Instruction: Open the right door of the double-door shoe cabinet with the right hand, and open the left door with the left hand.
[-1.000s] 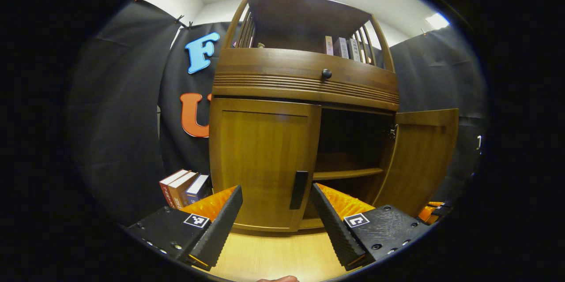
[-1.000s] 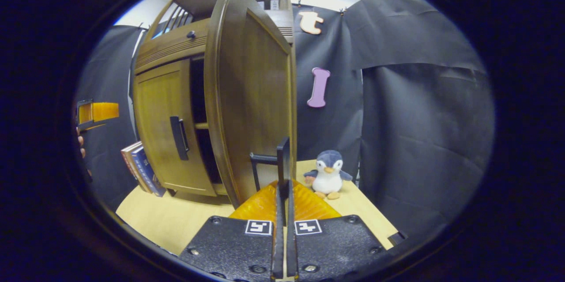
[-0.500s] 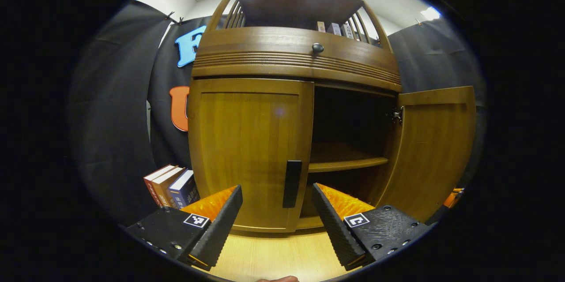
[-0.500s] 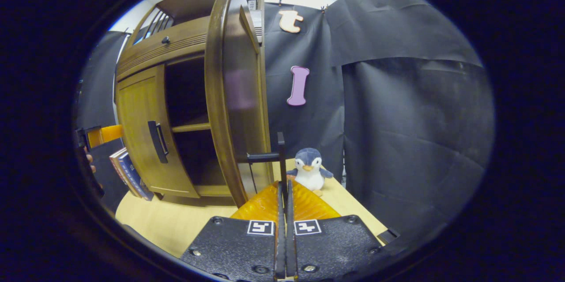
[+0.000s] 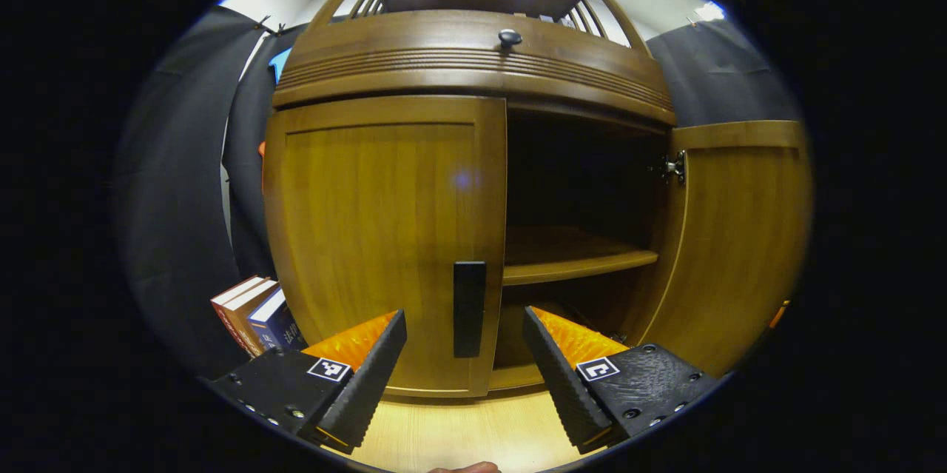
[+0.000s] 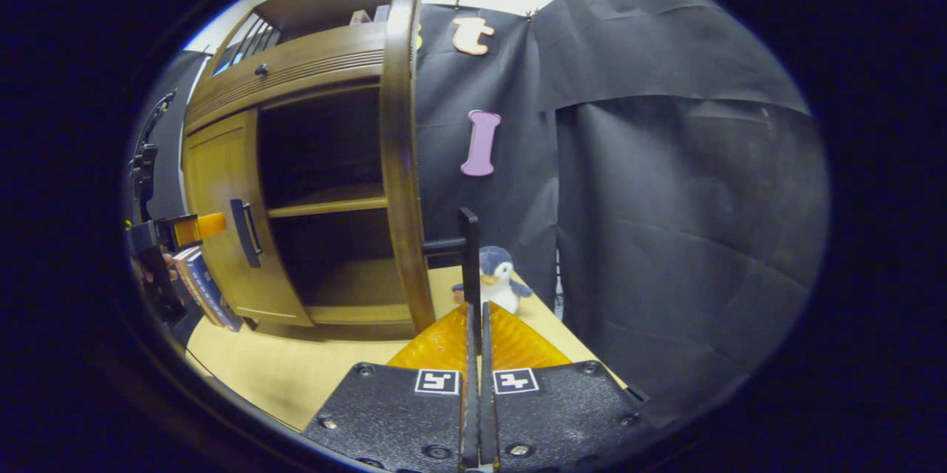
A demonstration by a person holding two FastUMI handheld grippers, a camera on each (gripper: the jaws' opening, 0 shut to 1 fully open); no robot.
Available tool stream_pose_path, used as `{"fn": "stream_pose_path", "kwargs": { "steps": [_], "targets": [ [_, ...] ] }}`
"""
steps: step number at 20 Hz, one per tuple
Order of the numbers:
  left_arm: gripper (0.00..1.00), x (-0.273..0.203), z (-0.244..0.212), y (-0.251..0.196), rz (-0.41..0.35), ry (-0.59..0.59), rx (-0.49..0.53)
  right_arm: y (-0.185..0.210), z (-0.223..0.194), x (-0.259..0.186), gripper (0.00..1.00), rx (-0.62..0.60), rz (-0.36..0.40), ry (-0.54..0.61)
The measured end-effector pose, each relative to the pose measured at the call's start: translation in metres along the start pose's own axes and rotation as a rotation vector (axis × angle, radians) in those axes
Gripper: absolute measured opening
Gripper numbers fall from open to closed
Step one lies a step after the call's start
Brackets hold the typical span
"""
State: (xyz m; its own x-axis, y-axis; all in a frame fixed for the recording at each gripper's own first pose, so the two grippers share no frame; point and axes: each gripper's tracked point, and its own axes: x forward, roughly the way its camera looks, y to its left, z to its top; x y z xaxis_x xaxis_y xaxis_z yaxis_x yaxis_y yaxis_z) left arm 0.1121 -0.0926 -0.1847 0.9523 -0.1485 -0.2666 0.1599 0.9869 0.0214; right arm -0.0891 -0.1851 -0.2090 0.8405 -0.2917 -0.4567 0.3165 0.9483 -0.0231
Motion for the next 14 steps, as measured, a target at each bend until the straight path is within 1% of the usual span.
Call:
{"fn": "stream_pose_path", "kwargs": {
  "steps": [3, 4, 5, 9, 13, 14],
  "targets": [
    [0.95, 0.014, -0.002, -0.004, -0.005, 0.002, 0.012, -0.019, 0.008, -0.005, 0.04, 0.046, -0.02, -0.01],
    [1.0, 0.018, 0.0, -0.005, -0.002, -0.001, 0.018, -0.025, 0.01, -0.007, 0.02, 0.048, -0.028, -0.017],
    [0.95, 0.023, 0.0, -0.006, 0.004, -0.005, 0.021, -0.029, 0.013, -0.01, 0.04, 0.046, -0.036, -0.024],
    [0.95, 0.046, -0.005, 0.003, 0.032, 0.006, 0.024, -0.04, 0.02, -0.015, 0.04, 0.06, -0.088, -0.053],
    [0.95, 0.068, -0.011, 0.008, 0.034, 0.012, 0.033, -0.054, 0.024, -0.023, 0.04, 0.079, -0.13, -0.069],
    [0.85, 0.073, -0.012, 0.01, 0.034, 0.012, 0.034, -0.056, 0.025, -0.026, 0.04, 0.079, -0.137, -0.072]
  ]
}}
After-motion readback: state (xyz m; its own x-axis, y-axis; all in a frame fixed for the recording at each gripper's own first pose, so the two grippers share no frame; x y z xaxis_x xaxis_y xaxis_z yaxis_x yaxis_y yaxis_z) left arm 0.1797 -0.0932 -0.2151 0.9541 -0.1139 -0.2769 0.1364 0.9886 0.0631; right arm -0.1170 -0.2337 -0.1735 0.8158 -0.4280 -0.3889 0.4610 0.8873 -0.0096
